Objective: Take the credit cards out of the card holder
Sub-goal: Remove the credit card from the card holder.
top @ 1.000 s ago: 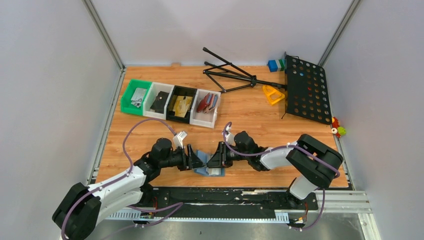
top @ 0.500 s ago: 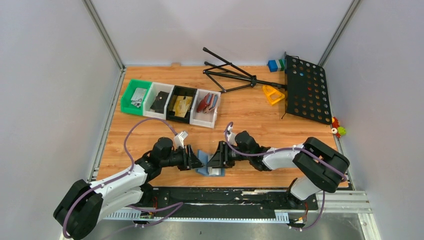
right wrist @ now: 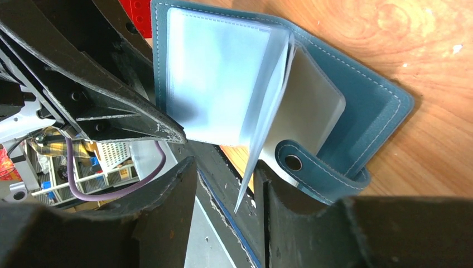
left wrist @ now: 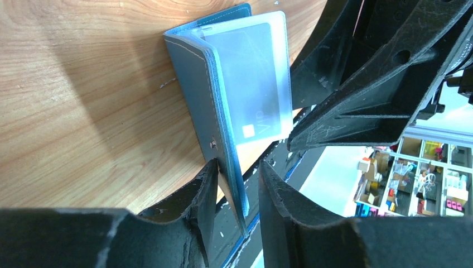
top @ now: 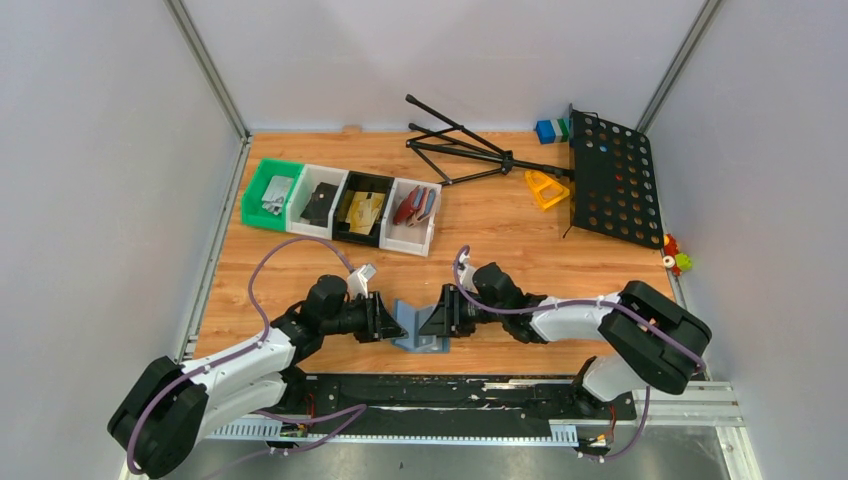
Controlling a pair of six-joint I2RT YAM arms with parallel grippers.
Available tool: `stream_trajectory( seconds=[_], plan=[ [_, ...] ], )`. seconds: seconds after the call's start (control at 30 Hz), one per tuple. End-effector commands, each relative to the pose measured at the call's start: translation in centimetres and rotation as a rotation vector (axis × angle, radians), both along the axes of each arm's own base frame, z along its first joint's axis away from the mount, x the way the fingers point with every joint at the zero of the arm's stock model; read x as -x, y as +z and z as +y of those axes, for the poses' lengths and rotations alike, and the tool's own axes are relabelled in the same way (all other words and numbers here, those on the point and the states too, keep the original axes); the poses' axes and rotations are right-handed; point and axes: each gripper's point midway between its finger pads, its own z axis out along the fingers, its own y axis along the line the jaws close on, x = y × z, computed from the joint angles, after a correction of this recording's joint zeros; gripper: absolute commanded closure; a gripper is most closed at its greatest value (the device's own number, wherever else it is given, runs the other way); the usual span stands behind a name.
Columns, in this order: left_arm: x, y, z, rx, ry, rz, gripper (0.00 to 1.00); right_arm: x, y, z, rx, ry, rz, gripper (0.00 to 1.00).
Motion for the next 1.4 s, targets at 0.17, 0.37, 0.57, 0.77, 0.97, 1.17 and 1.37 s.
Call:
stream_trajectory(
  seconds=[0.17, 0.37, 0.57, 0.77, 0.97, 1.17, 1.37],
  plan=[
    [-1.1, 1.7, -0.7, 0.020, -0.012, -0.065, 0.65, -0.5, 1.8, -0.3, -0.034, -0.011, -0.074, 0.70],
    [-1.1, 1.6, -0.7, 0.017, -0.011, -0.058, 0.69, -0.4, 2.4, -0.3, -0.052, -0.003, -0.097, 0.82],
    [-1.1, 1.7, -0.7, 0.021, -0.011, -0.060, 0.72, -0.5, 2.4, 0.1, -0.059, 0.010, -0.095, 0.95],
    [-1.1, 2.0, -0.8, 0.030, -0.019, -0.062, 0.66, -0.5, 2.3, 0.4, -0.056, 0.021, -0.088, 0.92],
    [-1.0, 1.8, -0.8, 0.027, -0.021, -0.062, 0.62, -0.6, 2.2, 0.9, -0.066, 0.032, -0.083, 0.86],
    [-0.9, 1.3, -0.9, 0.017, -0.028, -0.045, 0.72, -0.8, 2.8, 1.8, -0.086, 0.053, -0.087, 0.82],
    [-0.9, 1.1, -0.9, 0.013, -0.036, -0.036, 0.76, -0.8, 3.1, 2.2, -0.091, 0.066, -0.096, 0.73]
  ],
)
